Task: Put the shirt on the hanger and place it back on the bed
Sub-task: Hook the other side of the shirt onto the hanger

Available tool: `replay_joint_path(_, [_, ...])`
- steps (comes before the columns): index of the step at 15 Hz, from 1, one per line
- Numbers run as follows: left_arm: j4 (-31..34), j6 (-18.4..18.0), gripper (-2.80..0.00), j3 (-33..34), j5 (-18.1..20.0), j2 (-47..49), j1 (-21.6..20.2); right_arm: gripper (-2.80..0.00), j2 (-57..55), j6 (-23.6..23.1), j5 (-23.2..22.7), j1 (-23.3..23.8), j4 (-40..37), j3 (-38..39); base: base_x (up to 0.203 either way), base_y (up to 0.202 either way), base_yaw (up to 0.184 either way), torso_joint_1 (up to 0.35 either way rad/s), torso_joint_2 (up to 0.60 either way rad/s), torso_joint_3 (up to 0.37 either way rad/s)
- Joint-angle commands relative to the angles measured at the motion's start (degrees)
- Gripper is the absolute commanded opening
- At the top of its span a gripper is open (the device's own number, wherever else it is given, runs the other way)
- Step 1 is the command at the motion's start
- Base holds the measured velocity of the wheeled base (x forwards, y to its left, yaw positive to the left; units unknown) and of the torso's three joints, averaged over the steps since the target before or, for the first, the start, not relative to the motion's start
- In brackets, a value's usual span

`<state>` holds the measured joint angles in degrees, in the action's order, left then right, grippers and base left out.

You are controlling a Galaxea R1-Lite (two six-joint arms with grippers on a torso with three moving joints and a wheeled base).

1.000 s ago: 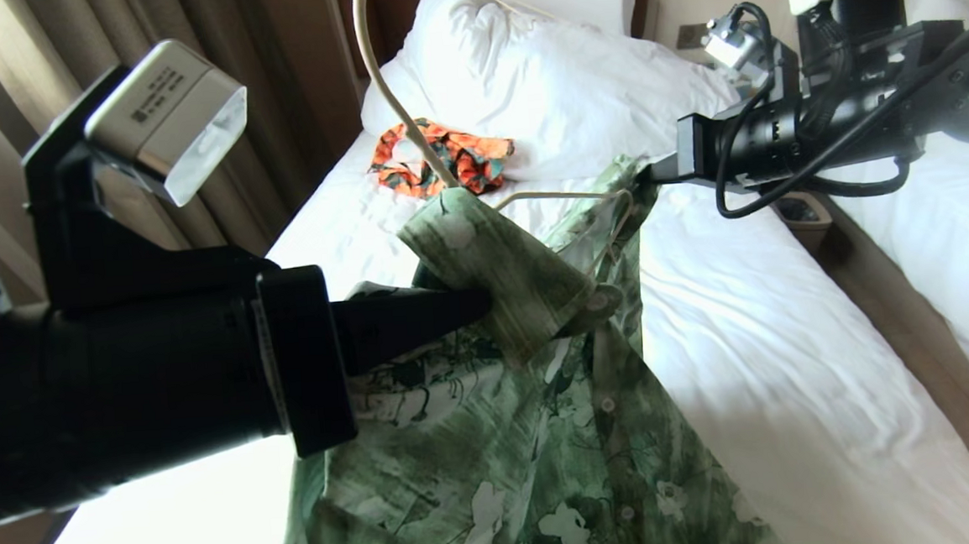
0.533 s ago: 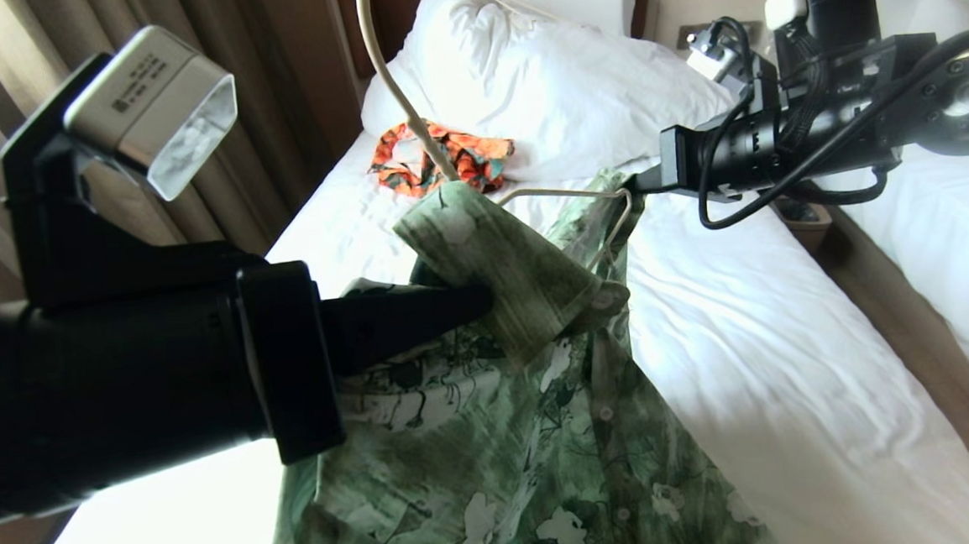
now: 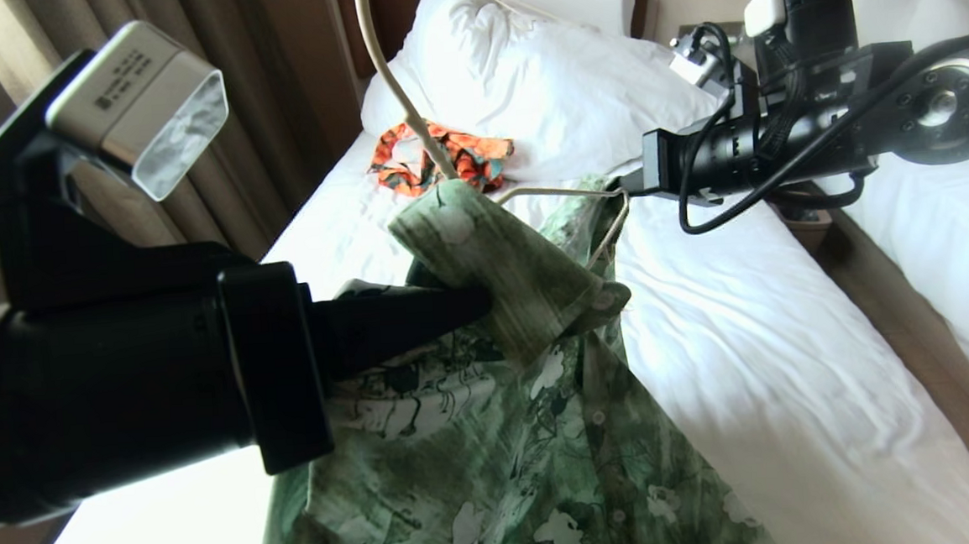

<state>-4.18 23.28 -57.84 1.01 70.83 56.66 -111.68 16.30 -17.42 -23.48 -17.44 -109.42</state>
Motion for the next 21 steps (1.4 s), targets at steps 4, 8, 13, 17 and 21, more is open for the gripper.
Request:
replay_joint_path(4, [0.1, 0.1, -2.8, -0.1, 0.0, -0.5, 0.1, -2.8, -0.5, 1.2, -0.1, -0.1, 1.8, 0.2, 0.0, 0.0, 0.0, 0.0, 0.0, 0.0])
replay_joint_path(8, [0.1, -0.1, -2.8, -0.1, -0.3, -1.8, 0.0, -2.8, -0.4, 1.0, 0.2, -0.1, 1.5, 0.4, 0.0, 0.0, 0.0, 0.0, 0.0, 0.0])
replay_joint_path(13, [0.1, -0.3, -2.8, 0.8, -0.7, -2.1, -0.4, -2.8, 1.4, 0.1, 0.1, -0.1, -2.1, 0.4, 0.0, 0.0, 0.0, 0.0, 0.0, 0.0])
replay_joint_path(17, [0.1, -1.0, -2.8, 1.1, -0.7, -1.9, -0.8, -2.8, 3.3, -2.3, 0.0, -0.2, -8.0, -0.6, 0.0, 0.0, 0.0, 0.0, 0.0, 0.0])
replay_joint_path(21, [0.0, -1.6, -2.8, 1.2, -0.7, -1.7, -0.8, -2.8, 3.6, -2.8, -0.1, -0.1, -12.6, -3.4, 0.0, 0.0, 0.0, 0.0, 0.0, 0.0])
